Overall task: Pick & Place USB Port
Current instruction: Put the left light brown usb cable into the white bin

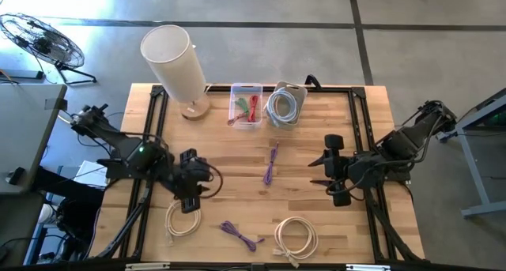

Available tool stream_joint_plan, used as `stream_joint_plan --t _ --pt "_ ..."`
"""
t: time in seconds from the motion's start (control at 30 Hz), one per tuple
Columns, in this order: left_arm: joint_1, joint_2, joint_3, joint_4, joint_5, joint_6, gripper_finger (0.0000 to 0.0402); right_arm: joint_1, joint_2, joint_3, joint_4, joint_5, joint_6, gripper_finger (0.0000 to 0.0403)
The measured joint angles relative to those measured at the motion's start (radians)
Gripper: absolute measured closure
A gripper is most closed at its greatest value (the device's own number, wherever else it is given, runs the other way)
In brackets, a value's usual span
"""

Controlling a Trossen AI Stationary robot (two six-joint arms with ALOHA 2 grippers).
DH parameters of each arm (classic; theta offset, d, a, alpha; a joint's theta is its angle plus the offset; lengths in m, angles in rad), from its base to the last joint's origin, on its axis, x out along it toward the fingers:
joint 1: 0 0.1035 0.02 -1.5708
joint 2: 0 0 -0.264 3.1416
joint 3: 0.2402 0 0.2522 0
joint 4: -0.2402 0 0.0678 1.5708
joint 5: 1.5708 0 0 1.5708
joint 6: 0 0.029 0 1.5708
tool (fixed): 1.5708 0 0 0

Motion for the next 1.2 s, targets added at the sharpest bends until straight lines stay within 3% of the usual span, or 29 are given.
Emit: stream_joint_plan --t 0.4,0.73,1.03,1.2 --pt "-0.108 0.102 0.0 -0.108 0.004 -0.171 0.0275 0.005 0.0 0.0 0.0 -0.049 0.018 0.0203" --pt "-0.118 0.16 0.0 -0.181 0.047 -0.277 0.0275 0.005 0.0 0.0 -0.001 -0.049 0.017 0.0203" --pt "-0.191 0.159 0.0 -0.244 -0.065 -0.38 0.0275 0.005 0.002 0.0 -0.001 -0.049 0.037 0.0203" --pt "-0.233 0.159 0.0 -0.326 -0.07 -0.459 0.0275 0.005 0.007 0.0 -0.003 -0.049 0.051 0.0203"
